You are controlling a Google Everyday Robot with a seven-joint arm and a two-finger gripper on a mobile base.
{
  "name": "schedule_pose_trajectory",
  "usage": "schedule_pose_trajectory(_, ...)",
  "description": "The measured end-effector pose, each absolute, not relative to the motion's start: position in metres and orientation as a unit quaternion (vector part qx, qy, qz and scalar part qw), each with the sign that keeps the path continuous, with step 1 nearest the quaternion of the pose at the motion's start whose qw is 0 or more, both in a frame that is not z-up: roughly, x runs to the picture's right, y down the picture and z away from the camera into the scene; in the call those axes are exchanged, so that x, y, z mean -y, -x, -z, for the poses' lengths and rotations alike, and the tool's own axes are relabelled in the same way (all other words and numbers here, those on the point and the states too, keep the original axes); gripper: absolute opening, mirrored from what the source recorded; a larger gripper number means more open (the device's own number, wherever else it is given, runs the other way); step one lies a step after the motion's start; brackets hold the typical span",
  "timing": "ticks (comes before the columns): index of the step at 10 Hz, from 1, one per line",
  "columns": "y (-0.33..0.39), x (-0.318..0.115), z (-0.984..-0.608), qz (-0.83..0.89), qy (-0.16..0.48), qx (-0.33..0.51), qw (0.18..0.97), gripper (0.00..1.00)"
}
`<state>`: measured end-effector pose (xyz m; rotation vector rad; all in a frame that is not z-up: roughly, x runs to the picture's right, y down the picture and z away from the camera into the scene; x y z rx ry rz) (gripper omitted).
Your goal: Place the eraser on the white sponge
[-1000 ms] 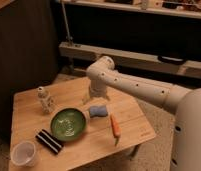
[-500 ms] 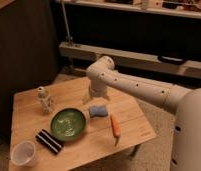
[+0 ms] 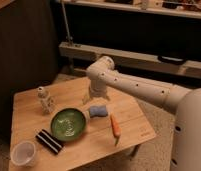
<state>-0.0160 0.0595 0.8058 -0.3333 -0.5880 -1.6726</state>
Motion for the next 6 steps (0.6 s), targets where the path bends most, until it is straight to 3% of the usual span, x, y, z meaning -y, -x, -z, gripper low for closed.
schedule_pose_trajectory(3,0.029,-0.061,-0.795,0.755,0.118,0.267,0.587,0.80)
schedule_pose_trajectory(6,0.079,-0.088,-0.752,0.814,0.072,0.275,0.507,0.80)
